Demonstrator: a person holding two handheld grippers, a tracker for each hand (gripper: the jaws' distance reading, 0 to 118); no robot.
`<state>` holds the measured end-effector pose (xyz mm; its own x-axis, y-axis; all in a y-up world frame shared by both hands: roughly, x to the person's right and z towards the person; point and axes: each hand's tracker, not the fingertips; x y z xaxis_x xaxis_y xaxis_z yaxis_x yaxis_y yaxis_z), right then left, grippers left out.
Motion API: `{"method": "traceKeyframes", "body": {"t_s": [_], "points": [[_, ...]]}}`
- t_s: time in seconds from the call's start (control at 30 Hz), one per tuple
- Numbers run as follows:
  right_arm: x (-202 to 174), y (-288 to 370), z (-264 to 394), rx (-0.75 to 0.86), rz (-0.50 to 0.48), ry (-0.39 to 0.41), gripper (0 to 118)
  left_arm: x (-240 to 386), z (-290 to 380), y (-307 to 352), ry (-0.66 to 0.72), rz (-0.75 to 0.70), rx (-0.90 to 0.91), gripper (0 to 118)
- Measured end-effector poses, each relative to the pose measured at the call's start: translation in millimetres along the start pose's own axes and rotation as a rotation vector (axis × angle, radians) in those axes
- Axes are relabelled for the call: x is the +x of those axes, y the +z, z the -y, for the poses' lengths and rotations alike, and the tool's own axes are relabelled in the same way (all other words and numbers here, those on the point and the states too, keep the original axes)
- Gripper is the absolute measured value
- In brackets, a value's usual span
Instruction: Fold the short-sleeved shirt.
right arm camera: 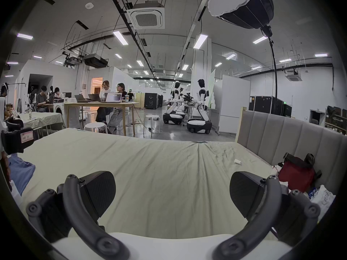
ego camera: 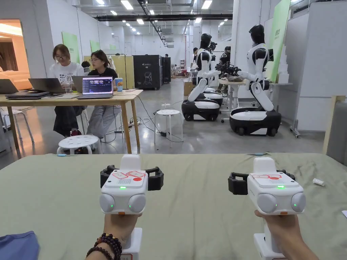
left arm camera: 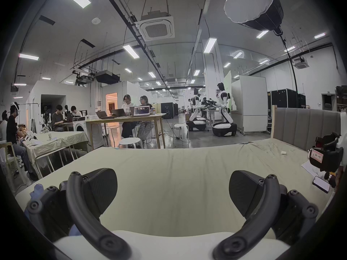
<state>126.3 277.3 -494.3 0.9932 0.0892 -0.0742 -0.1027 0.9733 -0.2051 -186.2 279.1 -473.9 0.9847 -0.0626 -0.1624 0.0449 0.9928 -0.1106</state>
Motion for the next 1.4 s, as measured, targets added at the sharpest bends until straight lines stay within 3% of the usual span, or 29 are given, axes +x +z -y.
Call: {"method": "traceKeyframes", "body": {"t_s": [1.3,1.33,1.37,1.4], "points": [[6,-6,6,-0.009,0.001,0.003,118,7,0,9,0.001,0.018,-0.007,118],[6,-6,6,-0.008,-0.001,0.005,113,8,-2,10,0.002,0.021,-0.009,112],[5,-6,6,-0.004,-0.006,0.009,98,9,-3,12,-0.001,0.036,-0.021,95],[5,-5,7,0.007,-0.003,0.014,75,10,-4,12,-0.004,0.038,-0.019,67]]}}
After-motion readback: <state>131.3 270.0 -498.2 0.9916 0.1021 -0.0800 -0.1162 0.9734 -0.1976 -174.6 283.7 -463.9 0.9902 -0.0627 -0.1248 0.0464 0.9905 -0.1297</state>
